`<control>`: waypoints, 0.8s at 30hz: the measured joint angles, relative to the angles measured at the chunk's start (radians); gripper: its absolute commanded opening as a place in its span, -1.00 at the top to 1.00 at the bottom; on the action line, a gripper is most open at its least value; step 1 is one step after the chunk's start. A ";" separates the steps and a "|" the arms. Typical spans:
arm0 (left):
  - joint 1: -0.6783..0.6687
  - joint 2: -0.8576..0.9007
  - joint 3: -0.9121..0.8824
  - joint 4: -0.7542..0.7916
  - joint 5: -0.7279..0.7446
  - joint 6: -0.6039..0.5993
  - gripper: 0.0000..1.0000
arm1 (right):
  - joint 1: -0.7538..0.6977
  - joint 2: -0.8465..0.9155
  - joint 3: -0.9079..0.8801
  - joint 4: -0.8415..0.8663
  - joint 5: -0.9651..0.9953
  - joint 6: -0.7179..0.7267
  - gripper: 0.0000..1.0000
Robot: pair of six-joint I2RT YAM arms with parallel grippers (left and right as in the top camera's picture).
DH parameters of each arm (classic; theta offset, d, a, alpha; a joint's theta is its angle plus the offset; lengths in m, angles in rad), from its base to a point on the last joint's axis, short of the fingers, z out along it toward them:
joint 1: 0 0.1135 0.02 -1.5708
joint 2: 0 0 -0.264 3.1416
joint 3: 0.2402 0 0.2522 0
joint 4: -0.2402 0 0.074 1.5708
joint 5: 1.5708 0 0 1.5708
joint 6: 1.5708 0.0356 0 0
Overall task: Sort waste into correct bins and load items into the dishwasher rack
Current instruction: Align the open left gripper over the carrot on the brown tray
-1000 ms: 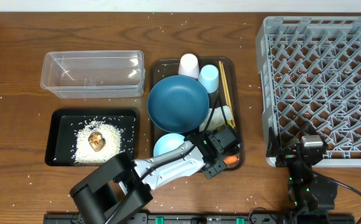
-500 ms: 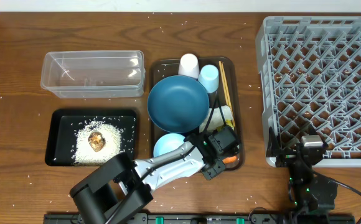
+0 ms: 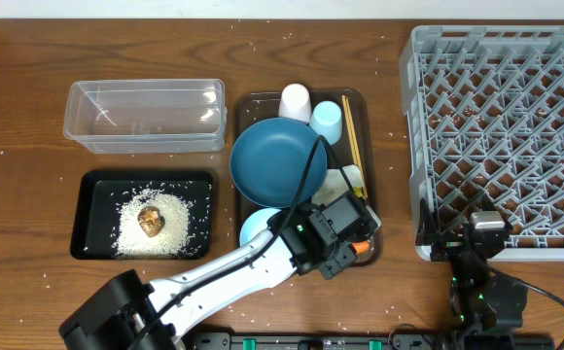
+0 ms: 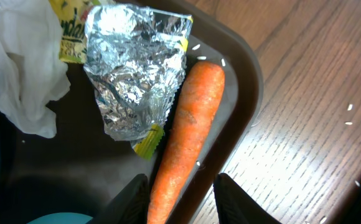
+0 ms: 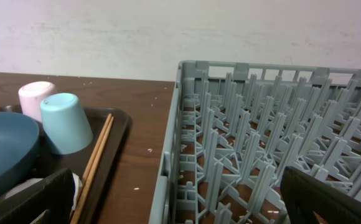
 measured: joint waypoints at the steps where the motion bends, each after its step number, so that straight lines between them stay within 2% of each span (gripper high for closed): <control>1: 0.000 0.000 0.000 0.000 0.000 -0.001 0.24 | 0.000 0.000 0.000 0.000 0.000 0.000 -0.99; 7: 0.000 0.034 0.000 0.005 0.000 -0.001 0.24 | 0.000 0.000 0.000 0.000 0.000 0.000 -0.99; 14: 0.000 0.155 0.000 0.045 0.003 -0.004 0.23 | 0.000 0.000 0.000 0.000 0.000 0.000 -0.98; 17: 0.000 0.183 0.000 0.056 0.003 -0.003 0.09 | 0.000 0.000 0.000 0.000 0.000 0.000 -0.99; 24: 0.000 0.198 0.000 0.084 0.003 -0.015 0.08 | 0.000 0.000 0.000 0.000 0.000 0.000 -0.98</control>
